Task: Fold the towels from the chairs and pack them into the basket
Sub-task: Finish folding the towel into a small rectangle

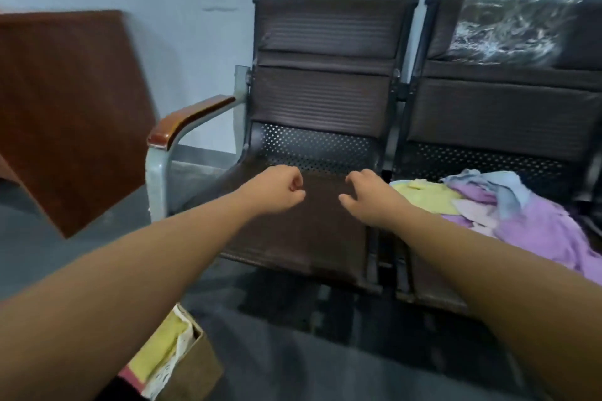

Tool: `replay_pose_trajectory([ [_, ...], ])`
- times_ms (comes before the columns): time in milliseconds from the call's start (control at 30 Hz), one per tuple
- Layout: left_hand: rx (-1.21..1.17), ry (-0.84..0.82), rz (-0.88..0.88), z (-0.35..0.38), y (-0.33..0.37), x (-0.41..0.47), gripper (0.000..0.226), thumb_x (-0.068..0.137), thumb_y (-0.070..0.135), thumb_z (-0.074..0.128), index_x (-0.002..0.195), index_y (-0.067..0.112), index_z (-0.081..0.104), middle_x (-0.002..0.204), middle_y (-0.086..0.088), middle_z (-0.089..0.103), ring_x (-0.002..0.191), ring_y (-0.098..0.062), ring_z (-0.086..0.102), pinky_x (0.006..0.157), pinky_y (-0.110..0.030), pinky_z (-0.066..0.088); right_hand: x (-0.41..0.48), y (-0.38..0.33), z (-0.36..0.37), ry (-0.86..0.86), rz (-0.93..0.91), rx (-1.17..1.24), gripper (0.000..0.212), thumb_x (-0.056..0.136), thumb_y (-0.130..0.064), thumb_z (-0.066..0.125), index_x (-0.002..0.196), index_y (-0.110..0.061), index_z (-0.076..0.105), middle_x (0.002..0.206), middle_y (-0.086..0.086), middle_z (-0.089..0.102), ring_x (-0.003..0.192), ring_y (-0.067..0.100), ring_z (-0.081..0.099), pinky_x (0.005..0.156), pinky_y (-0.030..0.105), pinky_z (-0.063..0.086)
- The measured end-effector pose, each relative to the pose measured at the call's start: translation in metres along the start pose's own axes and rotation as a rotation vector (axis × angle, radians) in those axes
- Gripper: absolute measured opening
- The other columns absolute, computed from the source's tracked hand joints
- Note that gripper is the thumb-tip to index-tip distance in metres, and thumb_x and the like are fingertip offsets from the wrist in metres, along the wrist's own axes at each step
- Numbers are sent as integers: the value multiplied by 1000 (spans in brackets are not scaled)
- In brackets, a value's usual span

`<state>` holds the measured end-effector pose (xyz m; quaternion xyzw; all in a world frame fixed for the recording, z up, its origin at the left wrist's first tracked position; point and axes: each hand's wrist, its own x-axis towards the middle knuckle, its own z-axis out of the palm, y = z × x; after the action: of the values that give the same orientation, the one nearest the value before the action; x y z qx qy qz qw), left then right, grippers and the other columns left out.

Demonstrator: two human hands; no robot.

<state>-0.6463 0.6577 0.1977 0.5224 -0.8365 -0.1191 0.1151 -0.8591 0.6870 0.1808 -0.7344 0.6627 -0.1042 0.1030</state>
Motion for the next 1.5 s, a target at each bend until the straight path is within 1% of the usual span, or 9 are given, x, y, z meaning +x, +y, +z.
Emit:
replay_pose_trajectory([
  [367, -75, -193, 118, 139, 147, 130, 28, 94, 27, 56, 114, 10, 63, 117, -10, 59, 107, -25, 57, 83, -30, 44, -29, 222, -6, 58, 408, -62, 44, 94, -27, 54, 131, -4, 51, 136, 20, 48, 120, 36, 52, 98, 39, 45],
  [667, 45, -377, 280, 272, 203, 193, 64, 94, 55, 49, 152, 32, 34, 163, -4, 24, 149, -23, 24, 119, -39, 24, 2, 334, 7, 353, 829, -320, 49, 91, -20, 52, 135, -1, 40, 130, 19, 44, 117, 34, 47, 96, 39, 41],
  [833, 58, -339, 266, 289, 200, 193, 89, 70, 77, 18, 149, 41, 38, 164, 1, 21, 150, -20, 21, 119, -40, 22, 2, 359, 3, 354, 852, -124, 44, 97, -30, 55, 130, -2, 46, 129, 18, 52, 116, 36, 57, 87, 41, 49],
  [933, 38, -415, 256, 282, 200, 196, 75, 81, 74, 31, 147, 40, 41, 164, 3, 22, 151, -17, 20, 120, -36, 21, -7, 342, -12, 470, 774, 69, 40, 94, -34, 63, 119, -6, 50, 111, 11, 61, 100, 31, 61, 76, 37, 46],
  [1033, -260, -360, 134, 263, 214, 195, 38, 99, 50, 45, 119, 24, 65, 135, -3, 59, 129, -24, 52, 106, -37, 41, -23, 313, -28, 514, 587, 176, 19, 97, -28, 61, 88, -17, 49, 80, 0, 54, 81, 25, 55, 68, 36, 40],
  [1100, -620, -241, -53, 244, 228, 192, 43, 102, 47, 43, 100, 13, 69, 113, -7, 70, 107, -26, 63, 94, -37, 47, -36, 297, -37, 542, 467, 274, 34, 96, -21, 61, 72, -19, 37, 64, -3, 43, 67, 21, 46, 63, 37, 36],
  [1267, -1512, -494, -358, 201, 265, 187, 54, 96, 55, 54, 110, 5, 69, 107, -17, 73, 94, -30, 71, 76, -38, 58, -77, 265, -52, 238, 139, 554, 33, 88, -15, 72, 71, -5, 46, 66, 0, 42, 63, 9, 38, 61, 31, 33],
  [1367, -1536, -454, -437, 188, 280, 177, 20, 96, 8, 59, 107, -7, 63, 101, -23, 69, 89, -31, 68, 75, -39, 57, -97, 256, -46, 136, 241, 753, 30, 83, -23, 78, 77, -2, 57, 69, 10, 51, 69, 9, 44, 66, 27, 36],
  [1500, -1518, -364, -327, 159, 277, 164, 30, 93, -2, 53, 123, -4, 61, 114, -23, 68, 96, -30, 67, 86, -43, 56, -106, 252, -55, 130, 572, 1269, 30, 89, -29, 68, 105, -3, 67, 98, 12, 66, 89, 21, 60, 85, 37, 47],
])
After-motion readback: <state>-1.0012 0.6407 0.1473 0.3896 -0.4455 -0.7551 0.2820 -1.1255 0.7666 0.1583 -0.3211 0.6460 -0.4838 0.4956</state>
